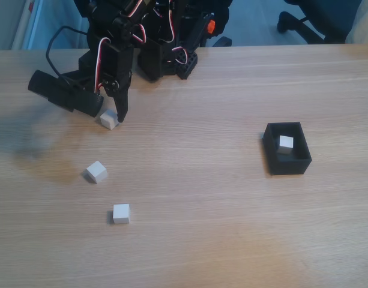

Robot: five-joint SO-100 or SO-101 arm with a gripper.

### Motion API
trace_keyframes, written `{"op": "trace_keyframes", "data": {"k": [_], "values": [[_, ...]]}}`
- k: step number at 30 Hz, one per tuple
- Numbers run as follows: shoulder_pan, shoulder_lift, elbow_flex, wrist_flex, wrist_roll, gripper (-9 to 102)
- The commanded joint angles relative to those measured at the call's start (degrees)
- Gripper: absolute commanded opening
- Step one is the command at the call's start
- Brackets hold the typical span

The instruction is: Pick blocks and place them in the box.

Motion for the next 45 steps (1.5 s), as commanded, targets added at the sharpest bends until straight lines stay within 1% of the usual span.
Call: {"op": "trace_keyframes", "data": {"k": [1, 8, 19, 26, 31, 45], "values": [[0.2, 1.8, 0.0, 2.4, 0.4, 17], [-1.7, 1.5, 0.5, 1.9, 1.4, 17], [-2.5, -1.1, 1.6, -3.1, 1.5, 16], [-2.4, -1.5, 2.1, -3.5, 1.1, 14], [-2.7, -1.5, 2.7, -4.3, 1.1, 10], [-4.3, -0.9, 3.8, -5.7, 1.1, 10]]}}
